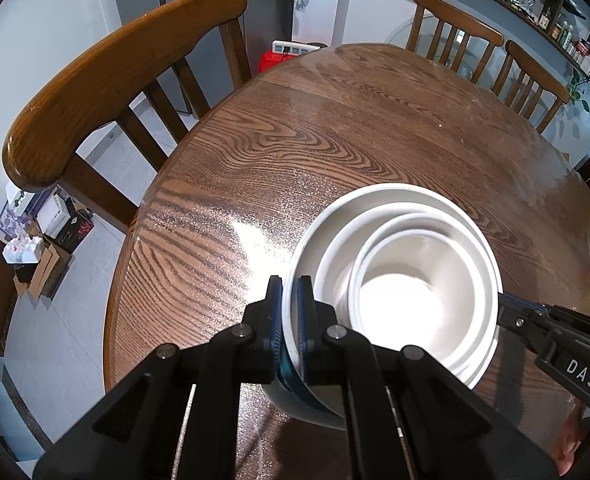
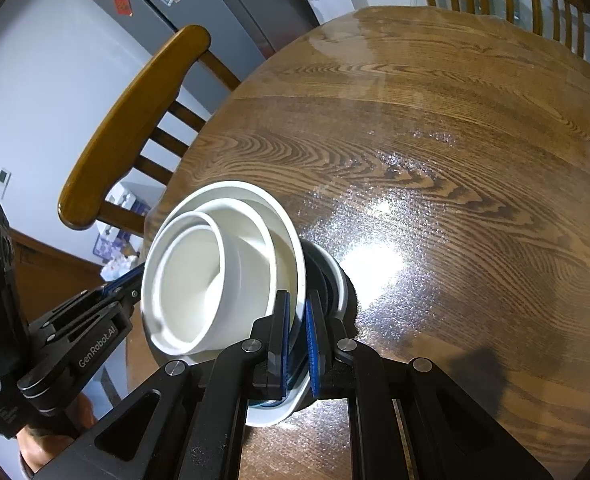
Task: Organize plates and bowls
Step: 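Lower the bowl stack onto the teal dish with both grippers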
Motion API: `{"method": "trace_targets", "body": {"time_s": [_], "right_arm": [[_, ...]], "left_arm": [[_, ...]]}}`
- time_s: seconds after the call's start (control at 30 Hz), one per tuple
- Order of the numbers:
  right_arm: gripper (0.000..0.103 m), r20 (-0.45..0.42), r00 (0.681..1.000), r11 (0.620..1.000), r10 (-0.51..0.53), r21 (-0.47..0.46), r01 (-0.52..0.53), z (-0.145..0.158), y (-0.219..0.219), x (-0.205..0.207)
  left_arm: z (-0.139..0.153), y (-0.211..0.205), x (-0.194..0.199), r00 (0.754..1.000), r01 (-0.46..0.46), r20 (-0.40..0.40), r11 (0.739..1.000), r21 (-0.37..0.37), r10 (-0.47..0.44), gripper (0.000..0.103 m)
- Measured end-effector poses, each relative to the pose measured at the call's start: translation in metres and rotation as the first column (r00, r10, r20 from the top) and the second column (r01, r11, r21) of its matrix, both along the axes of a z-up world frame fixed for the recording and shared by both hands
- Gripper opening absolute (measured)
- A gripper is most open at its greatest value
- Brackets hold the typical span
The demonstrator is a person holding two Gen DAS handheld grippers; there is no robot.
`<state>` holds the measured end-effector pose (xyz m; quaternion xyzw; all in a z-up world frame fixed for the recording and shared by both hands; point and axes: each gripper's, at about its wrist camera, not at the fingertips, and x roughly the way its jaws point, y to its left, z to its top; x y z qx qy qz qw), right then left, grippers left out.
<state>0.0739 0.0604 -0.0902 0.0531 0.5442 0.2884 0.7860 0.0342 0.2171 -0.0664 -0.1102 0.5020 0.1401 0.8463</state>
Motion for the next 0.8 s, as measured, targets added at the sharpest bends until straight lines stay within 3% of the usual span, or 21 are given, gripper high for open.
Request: {"method": "trace_targets", "body": {"time_s": [0.8], "right_arm": [[0.011, 0.004, 1.000, 0.999, -0.030, -0.021, 0.030, 0.0031, -0.0072, -0.0022]], "left_arm": [[-0.0017, -0.0010, -0.0038, 1.000, -0.004, -0.006, 1.000, -0.009, 0.004, 0.011]]}}
